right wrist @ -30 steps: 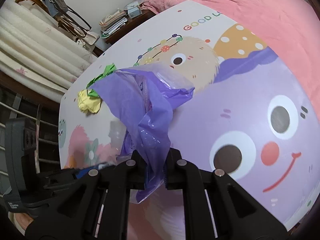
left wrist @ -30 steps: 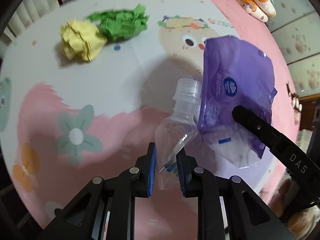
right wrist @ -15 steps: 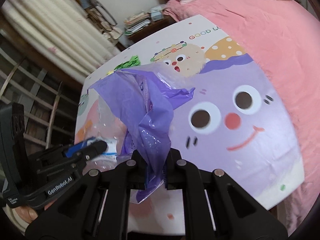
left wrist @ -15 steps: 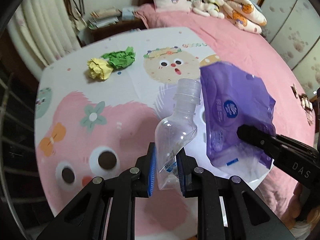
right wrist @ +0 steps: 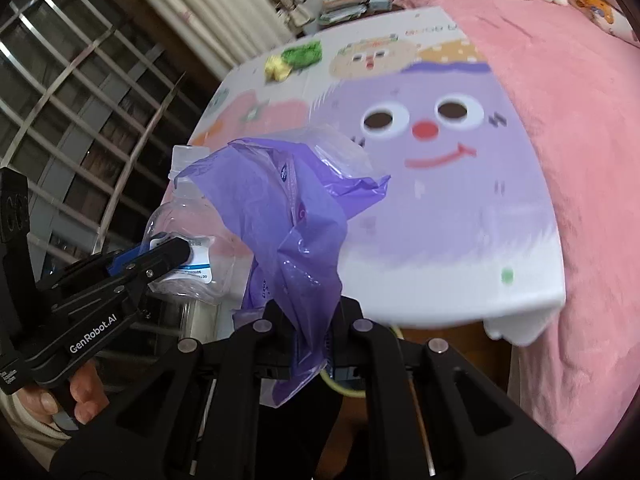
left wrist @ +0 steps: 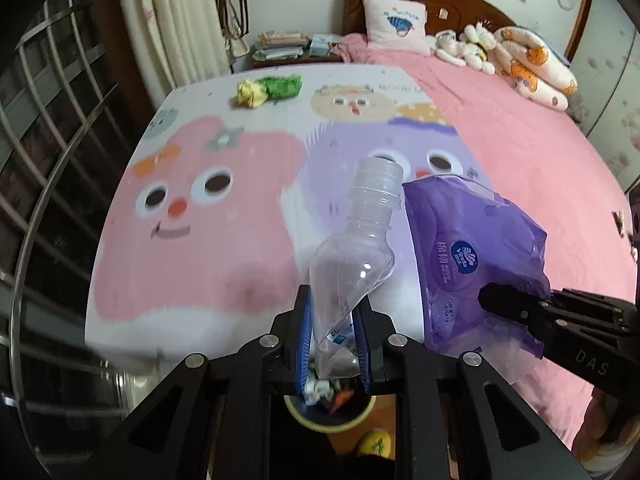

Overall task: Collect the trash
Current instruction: 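Carry bottle and purple pack over the blue bin and open both tools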

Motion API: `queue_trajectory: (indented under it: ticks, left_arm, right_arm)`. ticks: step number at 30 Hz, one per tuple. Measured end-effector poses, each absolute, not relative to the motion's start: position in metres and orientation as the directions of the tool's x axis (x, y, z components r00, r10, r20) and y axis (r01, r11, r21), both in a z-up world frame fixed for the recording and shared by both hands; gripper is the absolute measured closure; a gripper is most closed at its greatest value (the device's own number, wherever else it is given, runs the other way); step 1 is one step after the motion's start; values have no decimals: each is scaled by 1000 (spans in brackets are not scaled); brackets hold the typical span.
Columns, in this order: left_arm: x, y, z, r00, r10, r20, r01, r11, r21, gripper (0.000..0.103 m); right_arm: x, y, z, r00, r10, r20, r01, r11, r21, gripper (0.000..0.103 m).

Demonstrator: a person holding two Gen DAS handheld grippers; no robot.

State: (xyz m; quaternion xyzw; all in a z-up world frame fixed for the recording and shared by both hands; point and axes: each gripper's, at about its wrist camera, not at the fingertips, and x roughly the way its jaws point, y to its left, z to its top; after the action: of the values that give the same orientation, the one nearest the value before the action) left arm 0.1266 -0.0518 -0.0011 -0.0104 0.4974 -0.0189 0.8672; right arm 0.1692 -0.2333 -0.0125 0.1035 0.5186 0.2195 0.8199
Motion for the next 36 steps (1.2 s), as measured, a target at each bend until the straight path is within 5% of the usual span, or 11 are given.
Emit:
queue_trajectory:
  ticks: [18,36]
  left_arm:
    - [35,-61,-121,334,-20,-942,5,1000,-19,84]
    - [52,-49,-373,179,-14,-984,28,1000,-9,84]
  right_arm:
    - [55,-237,-142,144,481,-865,-245,864,440,96]
    - [71,-193,-403,27,354,-935,-110,931,349,95]
